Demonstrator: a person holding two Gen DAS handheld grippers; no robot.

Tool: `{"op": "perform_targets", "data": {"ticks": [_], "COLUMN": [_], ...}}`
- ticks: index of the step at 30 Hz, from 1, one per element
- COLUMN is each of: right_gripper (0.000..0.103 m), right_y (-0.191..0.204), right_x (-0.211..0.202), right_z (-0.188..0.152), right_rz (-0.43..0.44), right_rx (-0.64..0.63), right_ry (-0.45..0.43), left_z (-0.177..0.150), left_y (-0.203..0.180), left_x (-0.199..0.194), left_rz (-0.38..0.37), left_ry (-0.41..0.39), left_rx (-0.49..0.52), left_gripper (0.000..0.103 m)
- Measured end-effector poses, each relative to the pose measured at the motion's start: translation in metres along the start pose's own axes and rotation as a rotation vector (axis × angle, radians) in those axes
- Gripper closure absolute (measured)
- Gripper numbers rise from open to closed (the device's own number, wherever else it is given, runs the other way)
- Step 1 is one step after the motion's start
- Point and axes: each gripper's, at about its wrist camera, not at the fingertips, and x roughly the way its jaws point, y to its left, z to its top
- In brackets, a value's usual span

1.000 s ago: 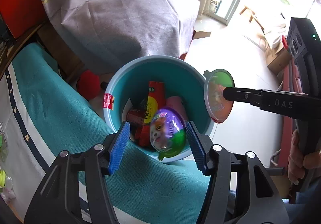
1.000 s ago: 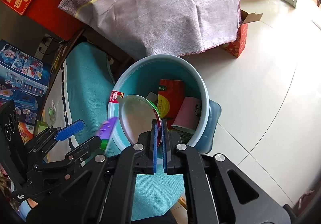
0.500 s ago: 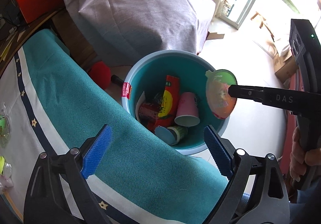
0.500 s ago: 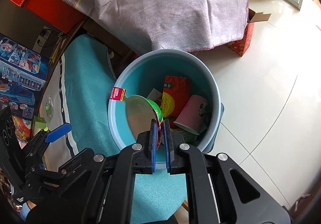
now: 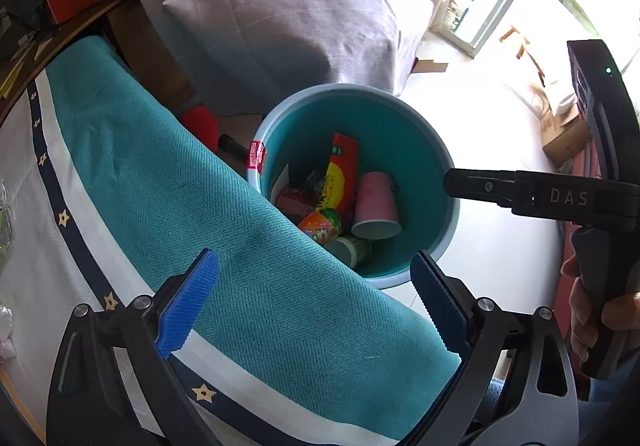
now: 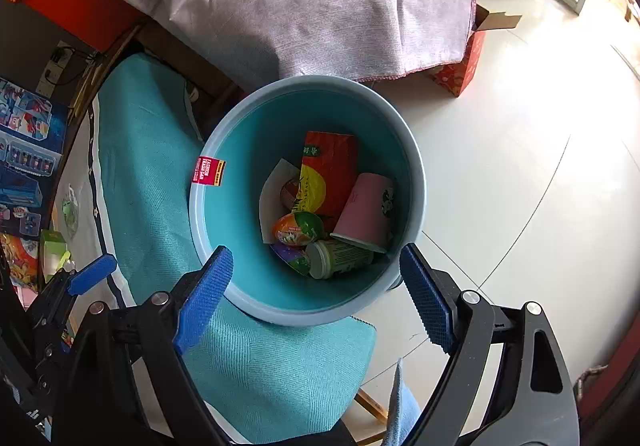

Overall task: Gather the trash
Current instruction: 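Move both grippers back from the bin toward the table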

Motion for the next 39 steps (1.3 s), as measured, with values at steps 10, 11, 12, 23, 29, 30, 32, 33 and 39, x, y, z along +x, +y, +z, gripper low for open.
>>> {"op": "perform_targets", "data": {"ticks": [10, 11, 12, 23, 29, 30, 32, 33, 39], "right_gripper": [0.021, 0.021, 0.021, 0.021, 0.021, 0.021, 0.021, 0.021, 0.021], "right_y": [0.034, 0.038, 0.042, 0.109, 0.166, 0.177, 0.197, 0.208, 0.262], "right_x": [-0.009, -0.009, -0.009, -0.006, 0.001, 0.003, 0.005, 0.007, 0.019], "right_z": [-0.007, -0.009, -0.01, -0.027, -0.038, -0.041, -0.045, -0.048, -0.061], "right_rz": [-0.006, -0.009, -0.01, 0.0, 0.016, 0.021, 0.026, 0.025, 0.023], "right_rx": [-0.066, -0.074, -0.081, -0.199, -0.297, -0.317, -0.356, -0.377, -0.478], "right_ry": [-0.013, -0.013, -0.012, 0.009, 0.024, 0.029, 0.036, 0.04, 0.067], "left_z": [-0.014, -0.015, -0.018, -0.059, -0.092, -0.099, -0.111, -0.117, -0.152], "left_y": [0.017, 0.019, 0.022, 0.081, 0.134, 0.145, 0.165, 0.173, 0.234], "left_x": [-0.022, -0.024, -0.027, -0.062, -0.086, -0.091, -0.1, -0.105, -0.134], "left_rz": [0.0, 0.001, 0.002, 0.039, 0.088, 0.1, 0.122, 0.132, 0.238], "left_ry": [-0.04, -0.044, -0.05, -0.099, -0.124, -0.129, -0.138, -0.144, -0.178], "left_rx": [-0.031, -0.036, -0.042, -0.164, -0.272, -0.29, -0.328, -0.346, -0.431], "left_gripper": [0.006, 0.006, 0.006, 0.006, 0.006, 0.006, 0.006, 0.006, 0.006]}}
